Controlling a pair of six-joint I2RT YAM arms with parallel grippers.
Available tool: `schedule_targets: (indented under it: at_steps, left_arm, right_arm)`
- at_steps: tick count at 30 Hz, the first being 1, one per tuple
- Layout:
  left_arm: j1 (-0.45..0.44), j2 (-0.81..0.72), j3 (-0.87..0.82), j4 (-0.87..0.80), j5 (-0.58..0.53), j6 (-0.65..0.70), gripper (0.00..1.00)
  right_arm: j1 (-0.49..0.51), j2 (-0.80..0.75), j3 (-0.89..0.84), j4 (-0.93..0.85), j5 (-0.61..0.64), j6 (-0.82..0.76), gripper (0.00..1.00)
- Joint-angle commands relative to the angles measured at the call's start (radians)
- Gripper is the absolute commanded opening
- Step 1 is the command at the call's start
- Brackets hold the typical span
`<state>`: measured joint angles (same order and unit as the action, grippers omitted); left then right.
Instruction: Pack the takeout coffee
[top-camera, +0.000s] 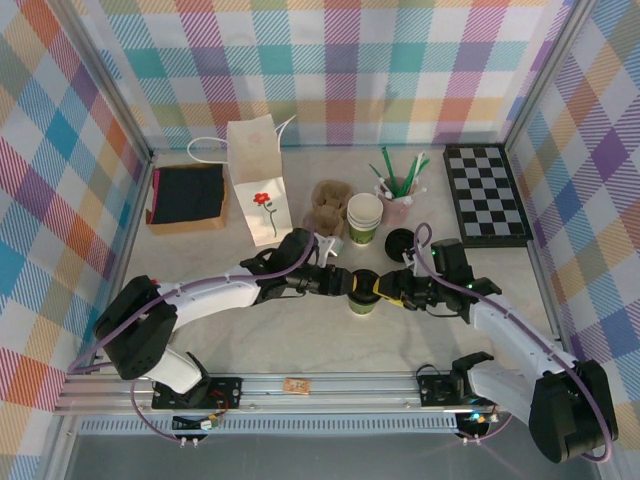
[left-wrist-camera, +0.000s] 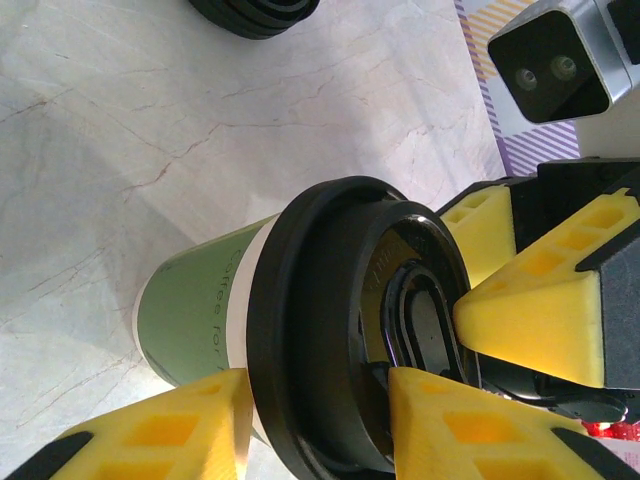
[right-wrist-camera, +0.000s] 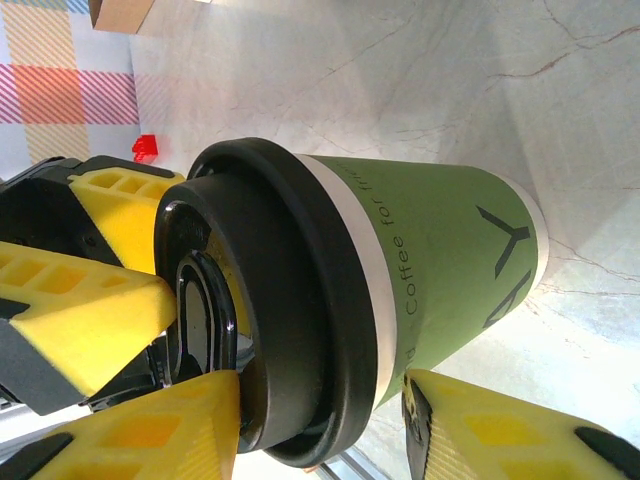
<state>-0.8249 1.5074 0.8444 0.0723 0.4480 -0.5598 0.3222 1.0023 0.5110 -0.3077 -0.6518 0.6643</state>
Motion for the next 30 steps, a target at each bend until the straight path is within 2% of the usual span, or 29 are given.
schedule_targets:
  at_steps: [1, 30]
  left_arm:
    - [-0.010, 0.064, -0.060, -0.084, -0.014, 0.010, 0.38]
    - [-0.010, 0.166, -0.133, -0.005, -0.016, 0.016, 0.37]
  right_arm:
    - [0.007, 0.010, 0.025, -0.027, 0.034, -0.019, 0.46]
    - [0.006, 0.091, -0.037, -0.053, 0.166, -0.041, 0.43]
